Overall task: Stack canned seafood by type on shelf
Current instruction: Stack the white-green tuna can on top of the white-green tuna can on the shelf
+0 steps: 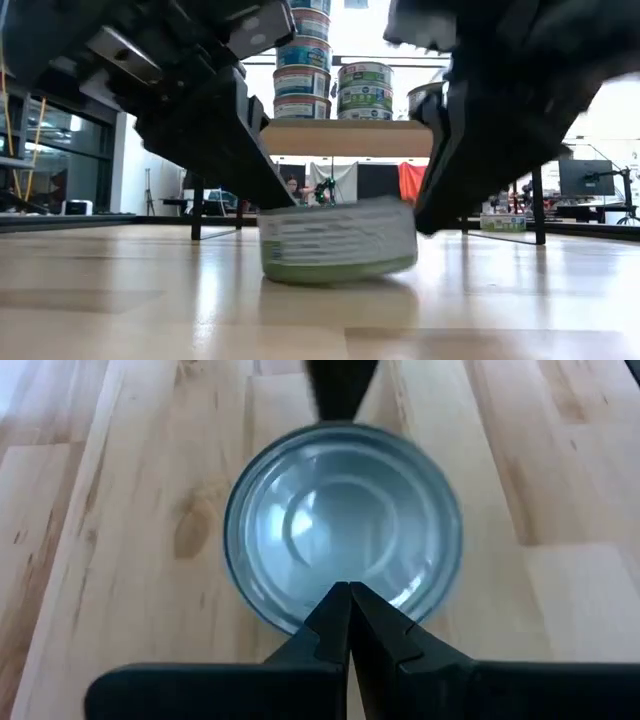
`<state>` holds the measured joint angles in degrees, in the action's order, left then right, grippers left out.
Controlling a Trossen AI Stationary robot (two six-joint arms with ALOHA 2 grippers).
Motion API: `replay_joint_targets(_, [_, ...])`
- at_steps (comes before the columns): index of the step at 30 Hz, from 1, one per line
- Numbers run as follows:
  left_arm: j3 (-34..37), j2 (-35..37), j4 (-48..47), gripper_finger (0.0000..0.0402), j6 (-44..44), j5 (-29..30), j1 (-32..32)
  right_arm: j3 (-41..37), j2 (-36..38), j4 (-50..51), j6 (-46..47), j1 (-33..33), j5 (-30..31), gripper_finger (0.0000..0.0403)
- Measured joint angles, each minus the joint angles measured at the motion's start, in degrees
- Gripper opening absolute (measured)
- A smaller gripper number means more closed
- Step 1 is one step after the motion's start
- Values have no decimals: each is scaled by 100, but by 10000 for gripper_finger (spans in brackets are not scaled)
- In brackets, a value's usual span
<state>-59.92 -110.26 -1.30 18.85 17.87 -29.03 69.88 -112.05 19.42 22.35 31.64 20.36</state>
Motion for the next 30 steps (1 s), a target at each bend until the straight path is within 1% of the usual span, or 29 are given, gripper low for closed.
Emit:
replay_joint_targets(7, [13,0,-90,0,58,2,-174,568,0,247,-193,82,-76,0])
replay_joint_targets(14, [22,-54,-75,0,63,-142,-379,904,24,131,-319,50,113,0])
replay_joint_targets(17, [61,-81,-211,0,76,-147,-405,971,17,207,-480,18,63,0])
replay_joint_targets(22, [48,-64,-258,0,320,-99,-410,978,7,191,-459,-46,11,0])
replay_joint_targets(27, [48,-63,-287,0,357,2,-410,978,7,-41,-489,-129,13,0])
replay_joint_targets(30, [48,-61,-285,0,358,30,-410,978,7,-204,-572,-187,-134,0])
